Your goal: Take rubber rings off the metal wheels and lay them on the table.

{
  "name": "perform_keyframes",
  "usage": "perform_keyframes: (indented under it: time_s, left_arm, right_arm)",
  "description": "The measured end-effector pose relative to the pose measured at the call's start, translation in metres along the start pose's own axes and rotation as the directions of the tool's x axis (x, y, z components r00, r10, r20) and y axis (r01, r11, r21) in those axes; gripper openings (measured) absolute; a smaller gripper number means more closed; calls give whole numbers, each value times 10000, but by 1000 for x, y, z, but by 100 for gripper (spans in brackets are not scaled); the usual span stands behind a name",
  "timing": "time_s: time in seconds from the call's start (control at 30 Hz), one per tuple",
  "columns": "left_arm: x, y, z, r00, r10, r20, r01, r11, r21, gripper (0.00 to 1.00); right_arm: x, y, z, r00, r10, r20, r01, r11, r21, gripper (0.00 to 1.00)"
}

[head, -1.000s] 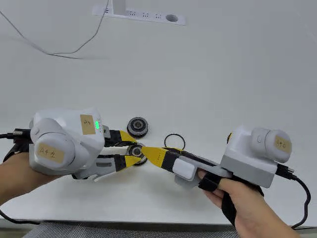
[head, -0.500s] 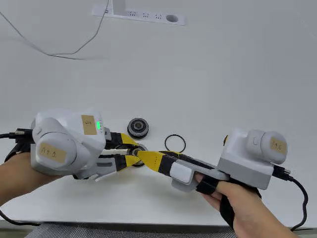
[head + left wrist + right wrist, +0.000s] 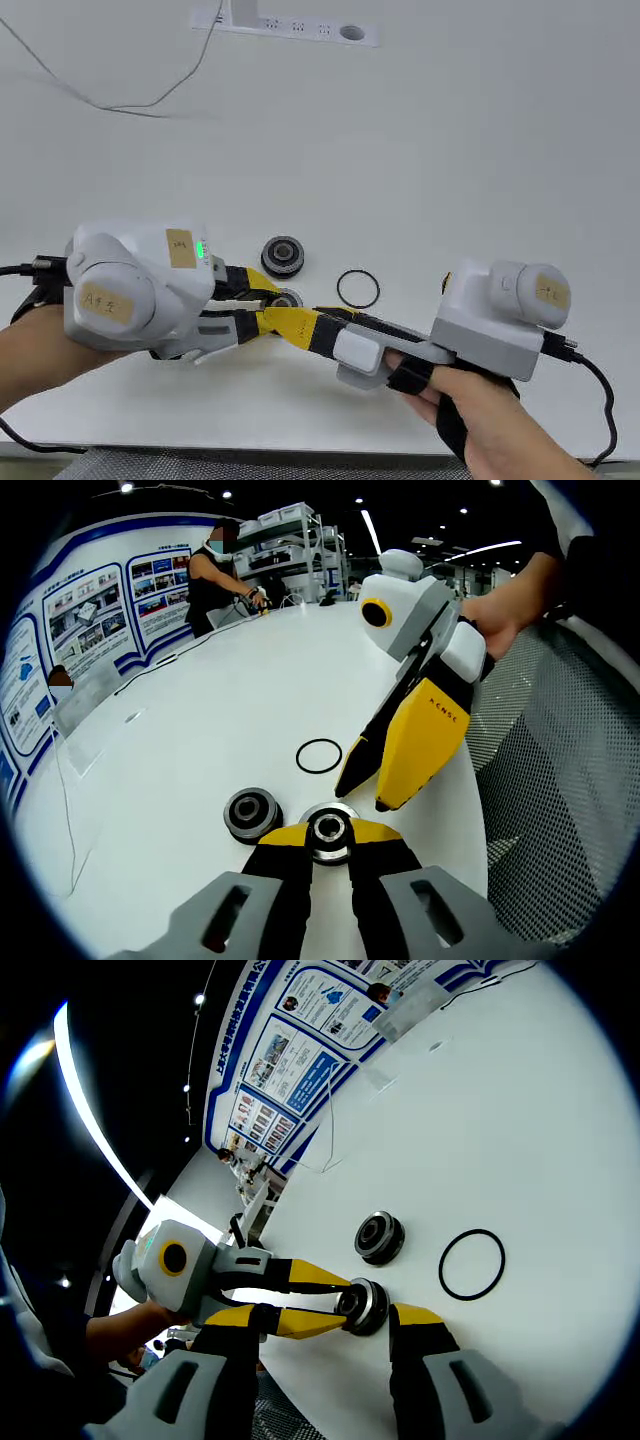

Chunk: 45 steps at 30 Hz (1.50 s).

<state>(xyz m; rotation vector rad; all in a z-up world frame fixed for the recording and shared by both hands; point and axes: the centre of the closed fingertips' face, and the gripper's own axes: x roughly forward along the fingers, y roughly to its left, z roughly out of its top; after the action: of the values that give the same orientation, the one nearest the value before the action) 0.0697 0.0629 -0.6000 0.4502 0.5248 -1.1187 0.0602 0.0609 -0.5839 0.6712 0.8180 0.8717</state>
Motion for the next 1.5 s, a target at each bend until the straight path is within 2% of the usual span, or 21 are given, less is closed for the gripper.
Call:
perform_keyframes:
  time_s: [0.33,0.83,1.0,1.23,1.5]
  left_arm:
    - [0,-1,1,10000,-34,-2,34,9999,102,14]
    - [0,-1,2,10000,-27,72,27,10000,40,14]
    - [1,-1,2,10000,-25,77,25,10000,40,14]
    - [1,-1,2,10000,-30,40,30,10000,63,14]
    - [1,-1,2,10000,-25,24,25,10000,63,14]
  right_arm:
    - [5,2,-5,9998,107,-187,-103,9998,182,56]
    - [7,1,-5,9998,109,-188,-101,9991,422,56]
    - [7,5,-5,9996,183,-192,-176,9990,403,54]
    - [6,1,-4,9994,167,-291,-142,9964,841,50]
    - [2,-2,-2,10000,62,-21,-60,9943,1063,45]
